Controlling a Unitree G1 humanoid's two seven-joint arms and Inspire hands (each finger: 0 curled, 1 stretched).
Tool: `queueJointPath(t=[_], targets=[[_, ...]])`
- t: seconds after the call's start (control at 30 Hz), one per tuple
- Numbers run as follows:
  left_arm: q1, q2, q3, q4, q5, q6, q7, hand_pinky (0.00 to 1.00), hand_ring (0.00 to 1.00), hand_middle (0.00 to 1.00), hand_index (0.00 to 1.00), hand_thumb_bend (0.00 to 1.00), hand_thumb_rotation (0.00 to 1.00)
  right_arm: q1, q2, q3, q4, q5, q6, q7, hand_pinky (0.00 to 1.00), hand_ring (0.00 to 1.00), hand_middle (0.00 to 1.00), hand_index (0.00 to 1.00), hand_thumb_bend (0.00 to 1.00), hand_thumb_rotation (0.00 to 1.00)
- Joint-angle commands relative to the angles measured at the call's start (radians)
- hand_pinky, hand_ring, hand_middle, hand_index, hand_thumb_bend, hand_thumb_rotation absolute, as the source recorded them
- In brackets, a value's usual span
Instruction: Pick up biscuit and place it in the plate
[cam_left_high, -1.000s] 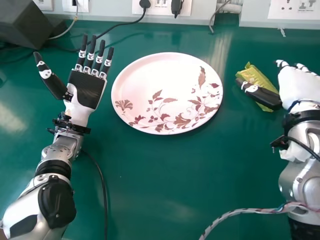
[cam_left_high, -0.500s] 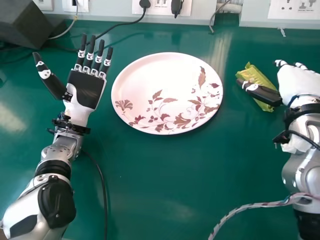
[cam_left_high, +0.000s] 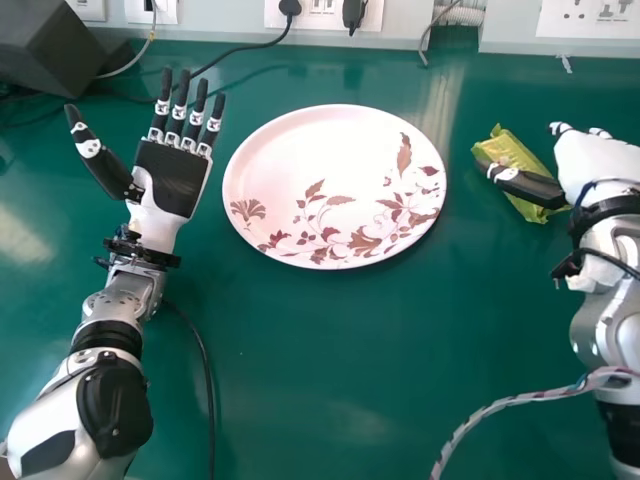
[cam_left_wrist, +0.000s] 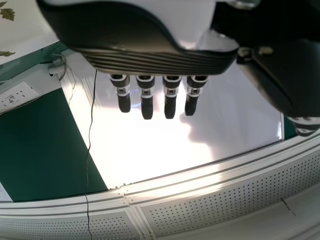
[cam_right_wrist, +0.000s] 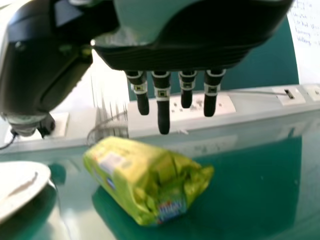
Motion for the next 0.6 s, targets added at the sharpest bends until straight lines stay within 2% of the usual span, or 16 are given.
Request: queueJointPath(t=[0.0,0.2,0.43,0.57], targets=[[0.069,-0.034,0.002,0.031,-0.003,0.001,-0.007,1.0,0.96,1.0,1.0,1.0,0.64,-0.011,-0.02,0.018,0.024,0.014,0.0,-0.013,0.91,0.88,0.83,0.98,0.99,0.53],[0.07,-0.034,0.002,0.03,-0.005,0.009,-0.006,1.0,0.97,1.0,1.0,1.0,0.64,-0.024,-0.028,0.049,0.06,0.038,0.003,-0.03,0.89,0.87,0.82,0.98,0.99,0.52],[0.074,-0.04,0.006,0.019,-0.013,0.021,-0.004,1.0,0.98,1.0,1.0,1.0,0.65,-0.032,-0.065,0.099,0.086,0.049,-0.031,-0.052,0.9,0.88,0.83,0.98,0.98,0.55],[0.08,-0.041,0.003,0.008,-0.007,0.014,0.003,1.0,0.97,1.0,1.0,1.0,0.66,-0.038,-0.08,0.128,0.103,0.04,-0.028,-0.051,0.9,0.87,0.82,0.97,1.0,0.52]])
